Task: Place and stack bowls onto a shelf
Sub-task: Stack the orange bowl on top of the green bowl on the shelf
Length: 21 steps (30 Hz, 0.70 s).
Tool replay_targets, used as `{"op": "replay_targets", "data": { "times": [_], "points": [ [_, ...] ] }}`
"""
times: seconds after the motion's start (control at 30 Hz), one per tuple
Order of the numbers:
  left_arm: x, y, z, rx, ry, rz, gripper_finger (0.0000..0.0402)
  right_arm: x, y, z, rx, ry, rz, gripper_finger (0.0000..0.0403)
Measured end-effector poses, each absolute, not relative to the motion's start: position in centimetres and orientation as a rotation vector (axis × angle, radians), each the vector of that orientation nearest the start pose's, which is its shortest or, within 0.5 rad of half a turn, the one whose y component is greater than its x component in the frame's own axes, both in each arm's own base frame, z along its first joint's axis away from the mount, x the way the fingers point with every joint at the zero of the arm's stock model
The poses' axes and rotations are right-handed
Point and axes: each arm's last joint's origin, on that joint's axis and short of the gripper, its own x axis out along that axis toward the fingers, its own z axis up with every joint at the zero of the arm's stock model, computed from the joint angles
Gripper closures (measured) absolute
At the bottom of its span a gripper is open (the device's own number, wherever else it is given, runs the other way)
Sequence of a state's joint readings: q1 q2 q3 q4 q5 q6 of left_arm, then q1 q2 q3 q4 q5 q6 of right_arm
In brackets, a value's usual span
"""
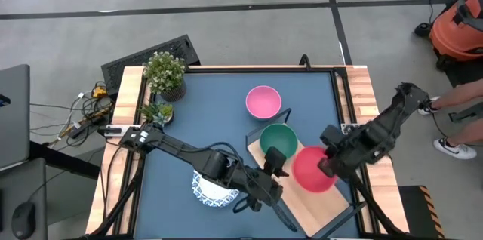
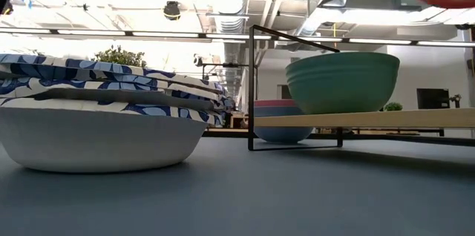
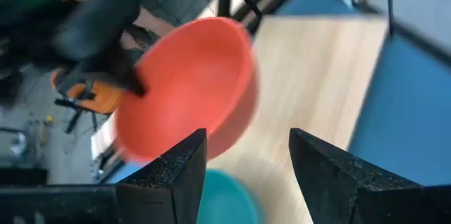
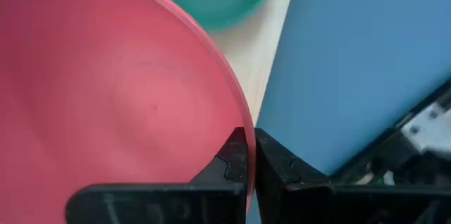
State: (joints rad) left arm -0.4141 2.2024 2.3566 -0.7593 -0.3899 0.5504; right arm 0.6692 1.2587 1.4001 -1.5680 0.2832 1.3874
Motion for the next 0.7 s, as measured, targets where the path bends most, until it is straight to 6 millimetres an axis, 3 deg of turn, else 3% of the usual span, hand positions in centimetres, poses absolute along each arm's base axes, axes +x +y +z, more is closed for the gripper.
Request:
{"op": "replay_targets", "data": {
  "times": [0.37,0.53,0.7],
  "points": [
    [44.6,-17.8,35.4,1.007,0.641,-0.132,0.0214,19.5,7.7,36.4,0.493,1.153,-0.628,0.0376],
    [44.6,-16.6,34.9,1.108,0.717,-0.166,0.0214,21.5,7.4,37.0,0.458,1.154,-0.602,0.0376],
    [45.0,-14.8,34.6,1.097,0.774,-0.156,0.0214,22.9,7.6,37.8,0.436,1.147,-0.574,0.0376]
  ]
}}
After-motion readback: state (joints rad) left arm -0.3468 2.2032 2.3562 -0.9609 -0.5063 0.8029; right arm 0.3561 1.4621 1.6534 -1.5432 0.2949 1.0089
